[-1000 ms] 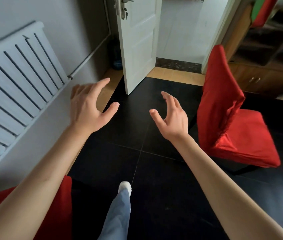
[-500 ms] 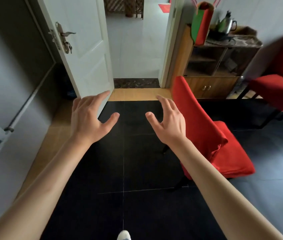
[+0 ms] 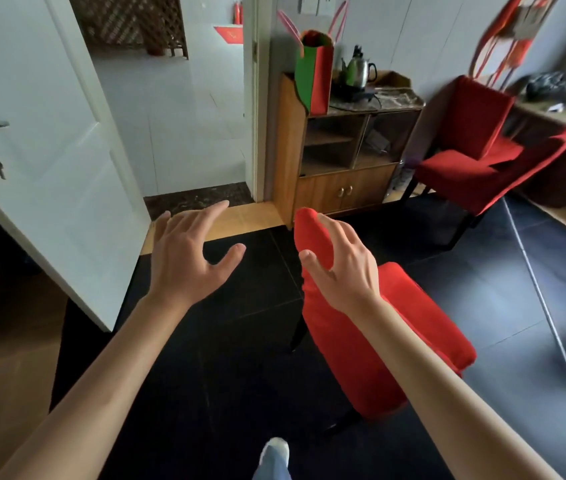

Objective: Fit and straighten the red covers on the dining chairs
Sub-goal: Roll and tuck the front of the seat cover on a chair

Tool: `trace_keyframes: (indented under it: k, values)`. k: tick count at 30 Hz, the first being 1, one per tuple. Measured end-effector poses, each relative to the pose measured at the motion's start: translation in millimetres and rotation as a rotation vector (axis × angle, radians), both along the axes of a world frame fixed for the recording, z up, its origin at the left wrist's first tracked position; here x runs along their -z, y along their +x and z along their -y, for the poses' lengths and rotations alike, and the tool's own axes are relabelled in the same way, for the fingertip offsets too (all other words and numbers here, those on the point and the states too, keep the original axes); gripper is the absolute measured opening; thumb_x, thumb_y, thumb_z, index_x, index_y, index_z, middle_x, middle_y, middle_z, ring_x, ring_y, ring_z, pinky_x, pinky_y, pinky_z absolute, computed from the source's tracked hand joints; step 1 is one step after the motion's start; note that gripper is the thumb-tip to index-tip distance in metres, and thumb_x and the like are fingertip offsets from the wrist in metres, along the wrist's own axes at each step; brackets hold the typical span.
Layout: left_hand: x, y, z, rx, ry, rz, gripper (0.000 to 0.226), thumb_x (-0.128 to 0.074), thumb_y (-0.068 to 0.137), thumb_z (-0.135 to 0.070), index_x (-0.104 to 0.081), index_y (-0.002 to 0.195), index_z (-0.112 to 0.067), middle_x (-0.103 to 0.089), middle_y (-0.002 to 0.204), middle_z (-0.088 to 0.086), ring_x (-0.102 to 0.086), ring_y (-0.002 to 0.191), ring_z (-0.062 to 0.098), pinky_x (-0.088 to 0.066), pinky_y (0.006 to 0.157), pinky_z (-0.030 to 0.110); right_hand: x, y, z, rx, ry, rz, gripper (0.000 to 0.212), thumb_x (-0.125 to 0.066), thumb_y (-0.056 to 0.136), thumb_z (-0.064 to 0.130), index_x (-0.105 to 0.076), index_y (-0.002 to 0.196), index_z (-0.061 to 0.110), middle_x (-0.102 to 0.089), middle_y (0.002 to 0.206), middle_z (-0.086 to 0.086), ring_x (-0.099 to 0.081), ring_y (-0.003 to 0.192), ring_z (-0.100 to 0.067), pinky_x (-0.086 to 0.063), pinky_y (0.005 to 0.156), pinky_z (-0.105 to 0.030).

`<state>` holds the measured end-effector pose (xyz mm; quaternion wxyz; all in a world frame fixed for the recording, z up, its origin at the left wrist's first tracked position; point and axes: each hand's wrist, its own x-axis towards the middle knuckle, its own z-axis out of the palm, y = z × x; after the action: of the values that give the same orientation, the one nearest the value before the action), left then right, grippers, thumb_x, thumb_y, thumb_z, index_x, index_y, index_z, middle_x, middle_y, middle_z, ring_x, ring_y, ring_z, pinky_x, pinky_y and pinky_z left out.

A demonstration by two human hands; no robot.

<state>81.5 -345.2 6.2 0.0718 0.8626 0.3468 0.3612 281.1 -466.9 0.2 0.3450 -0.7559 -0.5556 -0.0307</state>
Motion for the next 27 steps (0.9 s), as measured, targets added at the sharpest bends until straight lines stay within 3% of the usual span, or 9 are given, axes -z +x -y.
trace_keyframes:
  k: [8,15,18,22,27]
  values:
    - [-13,95,-110,0.072,0.060,0.005,0.068,-0.044,0.082,-0.056,-0.060,0.127,-0.008,-0.068,0.112,0.010,-0.062,0.105,0.030,-0.033,0.099,0.039,-10,85,-95,0.074,0.056,0.010,0.078,-0.037,0.082,0.064,-0.047,0.140,0.012,-0.055,0.135,-0.004,-0.058,0.115,-0.022,-0.040,0.078,-0.025]
    - [-8,180,-178,0.244,0.049,0.000,0.066,-0.046,0.082,-0.055,-0.060,0.126,-0.009,-0.069,0.109,0.008,-0.063,0.101,0.028,-0.036,0.097,0.044,-4,146,-133,0.236,0.056,0.010,0.076,-0.039,0.082,0.063,-0.049,0.138,0.012,-0.056,0.134,-0.003,-0.057,0.115,-0.021,-0.040,0.080,-0.026]
    - [-3,224,-193,0.379,0.027,-0.013,0.066,-0.046,0.082,-0.056,-0.058,0.128,-0.011,-0.068,0.113,0.007,-0.062,0.104,0.027,-0.039,0.098,0.049,-1,165,-131,0.360,0.038,-0.012,0.077,-0.038,0.082,0.064,-0.049,0.138,0.013,-0.055,0.135,-0.002,-0.056,0.117,-0.020,-0.042,0.083,-0.027]
    - [3,277,-191,0.575,-0.046,-0.039,0.066,-0.044,0.080,-0.059,-0.056,0.130,-0.017,-0.066,0.118,0.004,-0.059,0.112,0.025,-0.031,0.106,0.057,2,173,-116,0.562,0.046,-0.014,0.074,-0.041,0.081,0.061,-0.051,0.136,0.012,-0.058,0.131,-0.003,-0.059,0.112,-0.022,-0.044,0.081,-0.029]
    - [21,313,-177,0.933,-0.075,-0.088,0.067,-0.046,0.080,-0.060,-0.059,0.128,-0.015,-0.067,0.113,0.004,-0.061,0.107,0.026,-0.035,0.100,0.060,14,154,-79,0.952,0.048,-0.073,0.073,-0.044,0.082,0.060,-0.053,0.135,0.012,-0.058,0.131,-0.004,-0.059,0.114,-0.025,-0.047,0.088,-0.035]
